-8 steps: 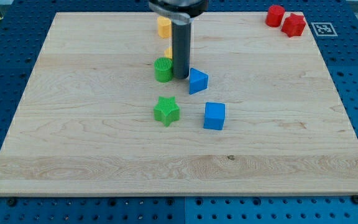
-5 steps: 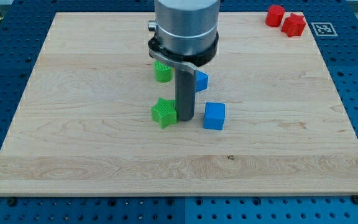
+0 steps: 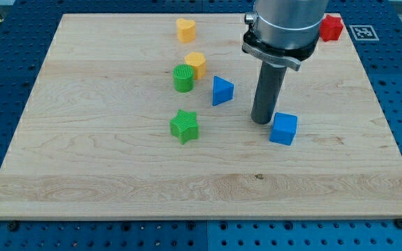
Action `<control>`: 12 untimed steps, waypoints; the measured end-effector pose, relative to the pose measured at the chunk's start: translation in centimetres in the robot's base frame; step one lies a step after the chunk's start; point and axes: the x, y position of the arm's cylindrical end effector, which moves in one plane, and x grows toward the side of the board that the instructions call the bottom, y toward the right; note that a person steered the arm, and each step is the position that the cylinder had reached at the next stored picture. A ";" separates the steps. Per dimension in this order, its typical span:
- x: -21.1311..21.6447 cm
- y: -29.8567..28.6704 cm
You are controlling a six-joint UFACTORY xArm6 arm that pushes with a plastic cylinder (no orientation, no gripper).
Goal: Move the blue cube towards the bottom right
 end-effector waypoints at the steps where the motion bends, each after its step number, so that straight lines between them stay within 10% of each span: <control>1: 1.7 0.3; 12: 5.6 11.7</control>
